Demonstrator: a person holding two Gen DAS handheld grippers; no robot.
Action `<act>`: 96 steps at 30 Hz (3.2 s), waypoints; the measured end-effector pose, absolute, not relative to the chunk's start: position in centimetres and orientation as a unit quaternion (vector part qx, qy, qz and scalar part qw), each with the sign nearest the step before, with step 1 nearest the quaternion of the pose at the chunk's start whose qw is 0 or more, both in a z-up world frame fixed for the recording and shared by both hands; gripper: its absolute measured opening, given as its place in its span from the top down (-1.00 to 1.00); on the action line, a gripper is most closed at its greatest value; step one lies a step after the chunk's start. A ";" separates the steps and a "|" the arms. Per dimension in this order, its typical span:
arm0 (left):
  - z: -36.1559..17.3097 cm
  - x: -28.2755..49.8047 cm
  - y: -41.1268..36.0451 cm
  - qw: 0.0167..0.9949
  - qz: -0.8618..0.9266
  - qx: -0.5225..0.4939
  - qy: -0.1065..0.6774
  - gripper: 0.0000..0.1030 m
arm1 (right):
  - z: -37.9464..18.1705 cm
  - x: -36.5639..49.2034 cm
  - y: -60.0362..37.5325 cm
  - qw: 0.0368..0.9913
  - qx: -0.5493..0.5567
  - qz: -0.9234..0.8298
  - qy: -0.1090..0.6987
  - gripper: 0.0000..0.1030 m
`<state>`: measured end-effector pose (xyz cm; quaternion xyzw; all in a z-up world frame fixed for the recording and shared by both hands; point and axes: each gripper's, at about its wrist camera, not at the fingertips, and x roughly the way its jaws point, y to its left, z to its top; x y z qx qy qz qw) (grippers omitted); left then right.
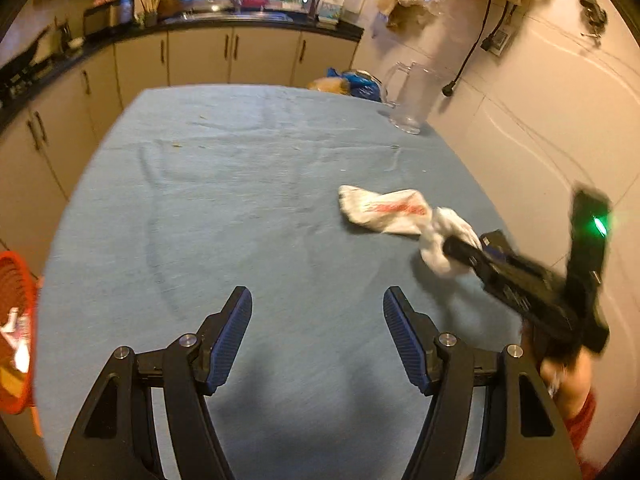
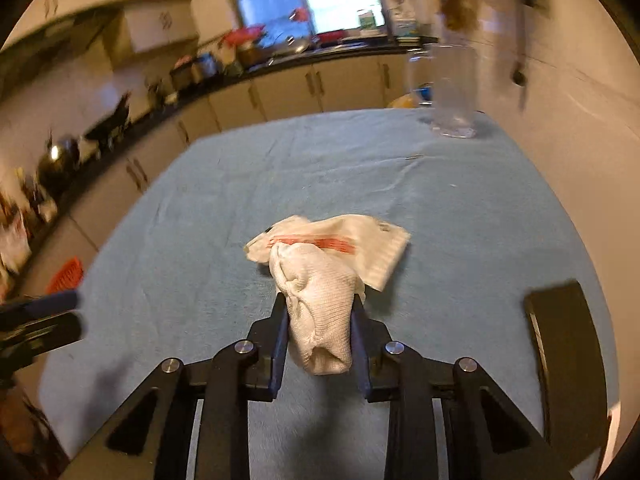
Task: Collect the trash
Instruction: 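Grasp the white paper bag with the left tool while the right tool grasps the white cloth, then carry the paper bag and cloth over the wastebasket and open both tools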
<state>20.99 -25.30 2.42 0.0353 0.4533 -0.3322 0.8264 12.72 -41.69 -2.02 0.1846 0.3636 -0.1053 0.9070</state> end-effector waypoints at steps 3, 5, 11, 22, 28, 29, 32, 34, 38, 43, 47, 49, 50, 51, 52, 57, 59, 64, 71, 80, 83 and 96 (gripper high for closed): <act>1.6 23.0 -28.5 0.802 -0.349 0.001 0.484 -0.30 | -1.7 10.7 -42.6 0.907 0.217 -0.100 0.345 0.42; 0.9 24.4 -30.4 0.786 -0.361 -0.022 0.502 -0.30 | -1.6 9.4 -43.0 0.908 0.229 -0.102 0.336 0.42; -2.6 28.2 -34.3 0.762 -0.337 -0.074 0.547 -0.30 | -1.0 7.2 -43.6 0.910 0.247 -0.099 0.318 0.42; -6.0 30.6 -37.6 0.713 -0.356 -0.182 0.576 0.29 | -2.2 7.0 -45.0 0.903 0.271 -0.092 0.320 0.41; -6.3 30.9 -38.1 0.720 -0.356 -0.180 0.568 0.63 | -2.7 7.0 -45.4 0.899 0.278 -0.098 0.323 0.41; -6.2 30.9 -37.9 0.720 -0.359 -0.182 0.565 0.67 | -2.7 6.9 -45.5 0.899 0.279 -0.100 0.322 0.41; -5.3 30.4 -37.3 0.730 -0.367 -0.169 0.551 0.72 | -2.4 6.9 -45.6 0.900 0.279 -0.103 0.319 0.41; -4.3 29.9 -36.3 0.744 -0.371 -0.158 0.534 0.72 | -2.1 6.8 -45.4 0.901 0.278 -0.102 0.316 0.41; -2.2 28.5 -33.4 0.769 -0.377 -0.129 0.500 0.72 | -1.8 6.8 -44.6 0.904 0.276 -0.100 0.312 0.41; 0.4 25.4 -28.0 0.816 -0.367 -0.081 0.439 0.72 | -1.3 7.3 -43.0 0.907 0.267 -0.089 0.312 0.41; 1.8 23.3 -23.3 0.848 -0.349 -0.059 0.395 0.72 | -1.0 8.5 -40.9 0.910 0.257 -0.067 0.318 0.41; 2.3 22.5 -21.1 0.861 -0.337 -0.049 0.378 0.72 | -0.8 9.3 -39.7 0.912 0.250 -0.055 0.322 0.41; 2.5 22.0 -19.8 0.867 -0.330 -0.046 0.369 0.72 | -0.8 9.7 -39.0 0.913 0.246 -0.047 0.324 0.41; 2.6 21.8 -19.4 0.872 -0.325 -0.044 0.364 0.72 | -0.7 10.0 -38.5 0.913 0.243 -0.041 0.325 0.41; 2.8 21.5 -18.2 0.878 -0.318 -0.041 0.355 0.72 | -0.6 10.5 -37.8 0.914 0.240 -0.034 0.326 0.41; 3.5 20.4 -14.1 0.894 -0.300 -0.037 0.332 0.72 | -0.6 12.3 -34.6 0.913 0.228 -0.006 0.337 0.41; 3.6 20.1 -12.8 0.900 -0.291 -0.036 0.324 0.72 | -0.7 13.0 -33.3 0.913 0.223 0.002 0.342 0.41; 3.7 20.0 -9.5 0.906 -0.279 -0.043 0.317 0.72 | -0.6 14.5 -31.2 0.912 0.212 0.016 0.351 0.41; 3.9 19.6 -4.9 0.916 -0.259 -0.053 0.301 0.72 | -0.3 16.7 -27.4 0.909 0.197 0.043 0.364 0.41; 3.7 19.9 1.4 0.931 -0.209 -0.072 0.292 0.72 | 0.4 20.2 -22.1 0.905 0.169 0.089 0.379 0.41; 3.6 20.2 3.4 0.933 -0.196 -0.082 0.291 0.72 | 0.6 21.4 -19.6 0.903 0.156 0.104 0.385 0.41; 3.1 20.5 10.8 0.943 -0.136 -0.108 0.284 0.72 | 1.7 26.1 -10.8 0.895 0.124 0.166 0.395 0.41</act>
